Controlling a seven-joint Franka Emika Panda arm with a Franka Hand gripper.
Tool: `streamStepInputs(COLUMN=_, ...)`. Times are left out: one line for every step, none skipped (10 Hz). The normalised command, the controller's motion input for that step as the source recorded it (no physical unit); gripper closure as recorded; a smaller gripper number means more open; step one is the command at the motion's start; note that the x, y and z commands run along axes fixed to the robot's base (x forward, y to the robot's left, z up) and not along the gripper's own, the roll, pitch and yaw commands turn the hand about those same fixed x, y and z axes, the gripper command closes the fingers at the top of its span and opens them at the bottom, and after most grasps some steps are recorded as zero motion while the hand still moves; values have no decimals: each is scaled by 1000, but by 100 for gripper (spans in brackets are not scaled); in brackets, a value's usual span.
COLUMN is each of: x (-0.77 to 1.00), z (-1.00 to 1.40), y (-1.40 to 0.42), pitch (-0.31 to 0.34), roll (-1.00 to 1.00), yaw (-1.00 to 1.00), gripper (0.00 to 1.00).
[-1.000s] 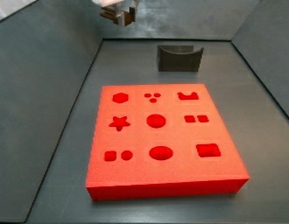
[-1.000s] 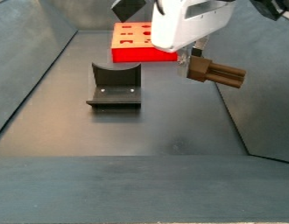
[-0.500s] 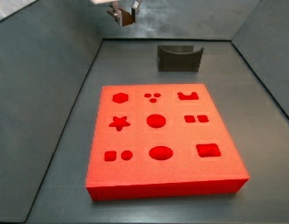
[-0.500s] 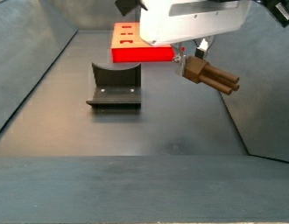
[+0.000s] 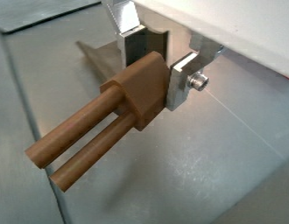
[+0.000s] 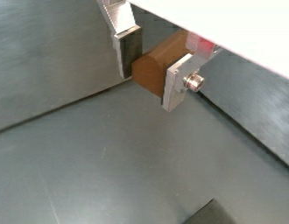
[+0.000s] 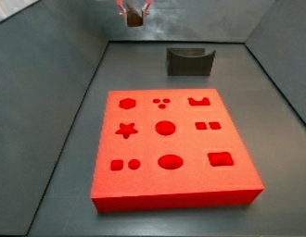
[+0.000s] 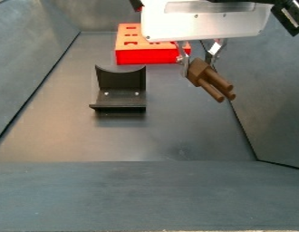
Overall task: Pick up the 3 prong object. Move up. Rotate the 3 prong object. Place the 3 prong object on the fixture. Regrasp the 3 prong object. Move to above the board. Insert the 3 prong object.
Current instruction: Rotate the 3 prong object.
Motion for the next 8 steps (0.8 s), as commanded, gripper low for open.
streamStepInputs(x=-12, z=-3, y=16, pitch=-3, roll=-68, yaw=-705, gripper=100)
streamStepInputs(x=-11, z=-3, y=16, pitch=-4, roll=-68, yaw=-422, gripper=100)
streamStepInputs(x=-10, z=-2, y=16, pitch=-4, roll=-68, yaw=-324, gripper=100)
streamStepInputs(x=0, z=-1000, y=0, pitch=0, roll=0, yaw=0, gripper=100)
streamStepInputs(x=2, z=-1000, y=0, pitch=-2, roll=0, yaw=36, gripper=100)
streamStepInputs(x=23, z=-1000, y=5, pitch=-23, roll=3, yaw=45, gripper=100)
streamStepInputs(x=29, z=-1000, y=5, pitch=-30, roll=0, yaw=40, gripper=100)
streamStepInputs(x=34, z=-1000, y=5, pitch=-29, roll=-3, yaw=32, gripper=100)
